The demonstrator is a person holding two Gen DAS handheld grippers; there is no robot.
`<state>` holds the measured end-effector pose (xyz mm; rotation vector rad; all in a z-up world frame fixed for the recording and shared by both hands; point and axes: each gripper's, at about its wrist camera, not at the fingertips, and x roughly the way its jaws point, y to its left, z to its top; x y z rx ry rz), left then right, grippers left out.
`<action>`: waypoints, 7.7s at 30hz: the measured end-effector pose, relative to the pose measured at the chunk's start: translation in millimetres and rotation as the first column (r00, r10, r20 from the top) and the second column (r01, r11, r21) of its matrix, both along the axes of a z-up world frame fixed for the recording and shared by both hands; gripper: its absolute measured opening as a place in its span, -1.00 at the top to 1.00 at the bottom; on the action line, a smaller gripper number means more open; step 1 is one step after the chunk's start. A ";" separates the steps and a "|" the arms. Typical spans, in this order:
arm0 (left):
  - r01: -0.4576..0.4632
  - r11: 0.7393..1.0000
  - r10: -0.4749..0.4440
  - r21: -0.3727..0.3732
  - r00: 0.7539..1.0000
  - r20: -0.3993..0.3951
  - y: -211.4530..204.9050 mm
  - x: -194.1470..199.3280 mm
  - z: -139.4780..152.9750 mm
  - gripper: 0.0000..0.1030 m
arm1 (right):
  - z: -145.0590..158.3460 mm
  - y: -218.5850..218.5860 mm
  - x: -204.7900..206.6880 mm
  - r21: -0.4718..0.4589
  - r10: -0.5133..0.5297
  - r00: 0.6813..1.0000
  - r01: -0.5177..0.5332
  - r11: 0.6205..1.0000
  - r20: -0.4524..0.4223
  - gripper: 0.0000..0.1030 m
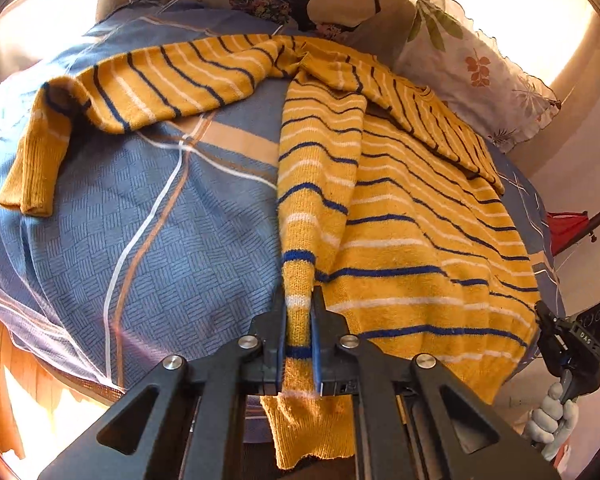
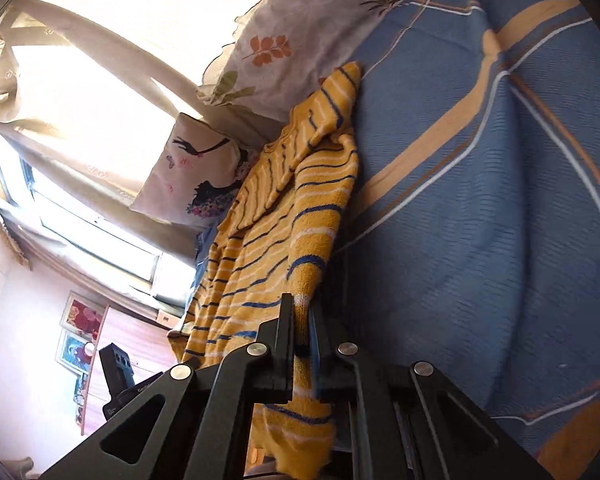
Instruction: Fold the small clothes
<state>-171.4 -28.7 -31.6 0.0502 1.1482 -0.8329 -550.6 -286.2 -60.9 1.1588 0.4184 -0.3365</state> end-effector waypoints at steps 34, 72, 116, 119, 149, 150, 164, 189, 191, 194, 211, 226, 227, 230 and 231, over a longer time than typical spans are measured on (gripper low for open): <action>-0.304 0.931 0.307 -0.204 0.952 -0.019 118.5 157.7 1.3 0.13 | 35.3 23.2 174.0 -0.207 0.184 0.954 -0.235 0.950 -0.239 -0.14; -0.288 0.933 0.295 -0.217 0.955 0.000 129.5 130.9 3.8 0.23 | 41.8 170.0 501.4 -0.124 0.737 0.638 -0.768 0.628 -0.223 -0.17; -0.155 0.937 0.153 -0.314 0.988 -0.032 76.9 214.7 79.6 0.90 | 67.2 54.5 406.6 -0.336 0.521 0.797 -0.603 0.724 -0.306 -0.34; -0.078 0.931 0.073 -0.358 0.997 -0.028 27.9 210.7 102.5 0.90 | 55.3 8.5 383.0 -0.310 0.438 0.839 -0.531 0.789 -0.323 -0.34; 0.457 0.856 -0.478 -0.240 0.878 -0.035 -355.5 45.8 113.7 0.27 | 17.4 -139.4 171.7 -0.091 -0.426 0.904 0.422 0.902 -0.023 -0.33; 0.439 0.870 -0.453 -0.223 0.891 -0.011 -343.2 50.7 115.1 0.25 | 17.8 -141.0 173.2 -0.102 -0.416 0.909 0.411 0.906 -0.028 -0.34; -0.054 0.992 0.067 -0.111 0.991 0.118 -61.6 112.2 71.4 -0.01 | 39.3 -124.7 194.4 -0.354 -0.461 0.881 0.401 0.845 -0.101 -0.36; -0.150 0.977 0.167 -0.149 0.980 0.109 25.7 93.6 32.2 -0.31 | 39.3 -142.7 238.5 -0.503 -0.249 0.757 -0.120 0.856 -0.604 0.81; -0.127 0.981 0.144 -0.147 0.984 0.109 14.9 93.7 33.1 -0.32 | 36.6 -148.4 227.6 -0.478 -0.251 0.757 -0.091 0.873 -0.603 0.81; -0.090 0.983 0.106 -0.160 0.990 0.090 -8.6 101.2 37.7 -0.31 | 46.0 -152.4 207.2 -0.451 -0.264 0.798 -0.011 0.892 -0.541 0.42; -0.172 0.935 0.132 -0.310 0.981 -0.144 -110.2 171.9 -4.4 0.74 | 128.1 -46.9 413.6 -0.434 0.381 0.840 -0.530 0.728 -0.386 -0.34; -0.146 0.940 0.121 -0.308 0.988 -0.098 -108.9 166.1 2.1 0.69 | 24.1 -64.0 559.3 -0.308 0.253 0.707 -0.562 0.767 -0.660 -0.18; -0.146 0.940 0.121 -0.308 0.988 -0.099 -109.3 166.4 2.0 0.68 | 29.2 -64.8 553.8 -0.339 0.221 0.722 -0.543 0.768 -0.655 -0.19; -0.147 0.940 0.120 -0.309 0.987 -0.104 -109.6 167.4 1.5 0.68 | 45.9 -52.7 547.6 -0.392 0.253 0.752 -0.563 0.728 -0.609 -0.20; -0.148 0.939 0.120 -0.310 0.987 -0.106 -110.5 168.3 1.6 0.68 | 49.9 -47.1 547.9 -0.399 0.270 0.755 -0.572 0.717 -0.598 -0.20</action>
